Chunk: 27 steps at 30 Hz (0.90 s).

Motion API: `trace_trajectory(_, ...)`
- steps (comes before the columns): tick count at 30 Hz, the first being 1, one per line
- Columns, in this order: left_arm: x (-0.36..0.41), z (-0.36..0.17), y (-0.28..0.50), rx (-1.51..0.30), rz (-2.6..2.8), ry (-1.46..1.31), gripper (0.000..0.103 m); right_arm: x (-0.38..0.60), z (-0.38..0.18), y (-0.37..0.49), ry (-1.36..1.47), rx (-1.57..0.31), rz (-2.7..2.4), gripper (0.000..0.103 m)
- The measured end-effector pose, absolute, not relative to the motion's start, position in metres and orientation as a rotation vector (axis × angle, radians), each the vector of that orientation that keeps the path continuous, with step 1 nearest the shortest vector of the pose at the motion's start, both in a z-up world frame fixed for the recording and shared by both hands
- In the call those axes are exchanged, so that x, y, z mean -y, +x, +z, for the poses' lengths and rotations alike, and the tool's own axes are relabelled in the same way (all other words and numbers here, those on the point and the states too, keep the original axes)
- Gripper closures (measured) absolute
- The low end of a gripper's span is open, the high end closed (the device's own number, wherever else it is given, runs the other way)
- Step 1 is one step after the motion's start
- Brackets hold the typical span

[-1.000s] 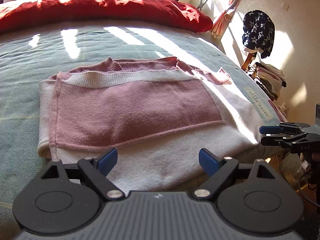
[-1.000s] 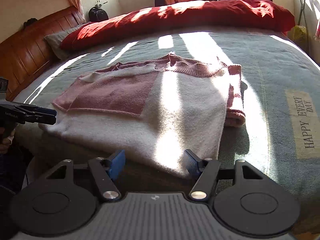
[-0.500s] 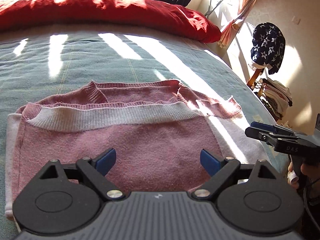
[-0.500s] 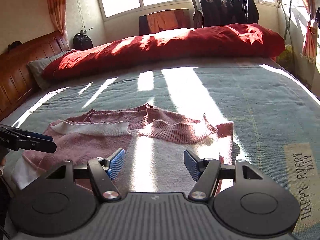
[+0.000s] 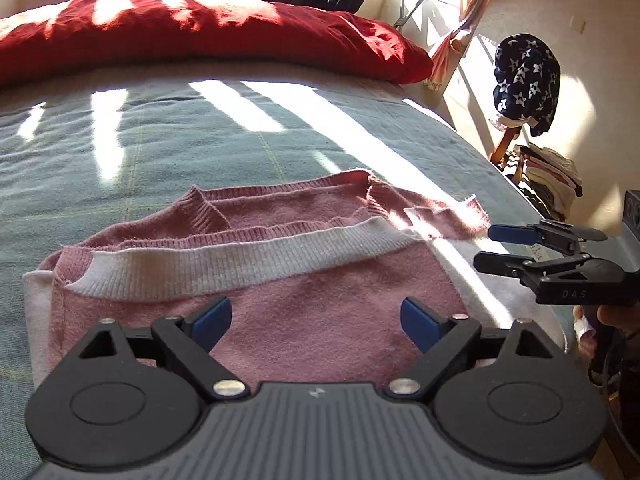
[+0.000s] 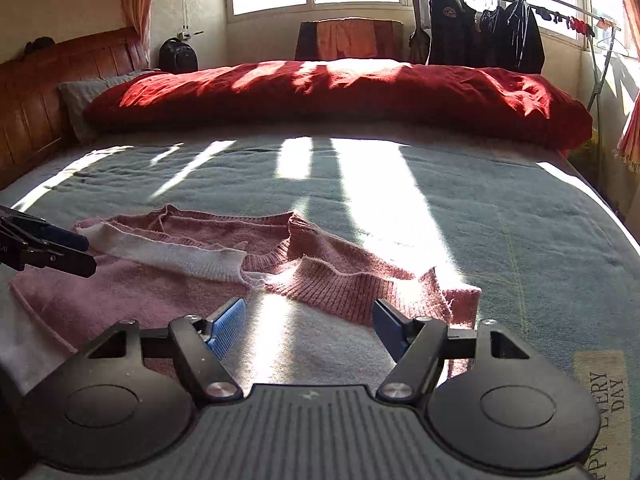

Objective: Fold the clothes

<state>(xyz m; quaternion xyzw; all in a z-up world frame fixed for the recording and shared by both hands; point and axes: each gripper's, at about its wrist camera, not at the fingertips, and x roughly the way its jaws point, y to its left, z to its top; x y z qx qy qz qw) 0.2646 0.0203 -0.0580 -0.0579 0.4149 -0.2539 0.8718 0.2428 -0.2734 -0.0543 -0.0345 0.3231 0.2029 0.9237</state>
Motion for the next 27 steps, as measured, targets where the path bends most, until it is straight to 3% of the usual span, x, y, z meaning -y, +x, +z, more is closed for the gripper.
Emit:
trace_trajectory(5,0.003,-0.084,0.271,-0.889,-0.547,-0.013,0.011,0.240,-0.075,0.258,-0.193,-0.714,0.419,0.028)
trace_trajectory(9,0.002,-0.093,0.303,-0.846,-0.500,-0.022,0.011,0.239,-0.084,0.290,-0.145,-0.728,0.394,0.019)
trace_trajectory(16,0.002,-0.086,0.338,-0.831,-0.447,-0.019,0.011,0.230,-0.076,0.316,-0.153,-0.746,0.382,0.019)
trace_trajectory(27,-0.032,-0.051,0.237,-0.881,-0.623,0.010,0.011,0.213,-0.036,0.237,-0.225,-0.680,0.767,0.019)
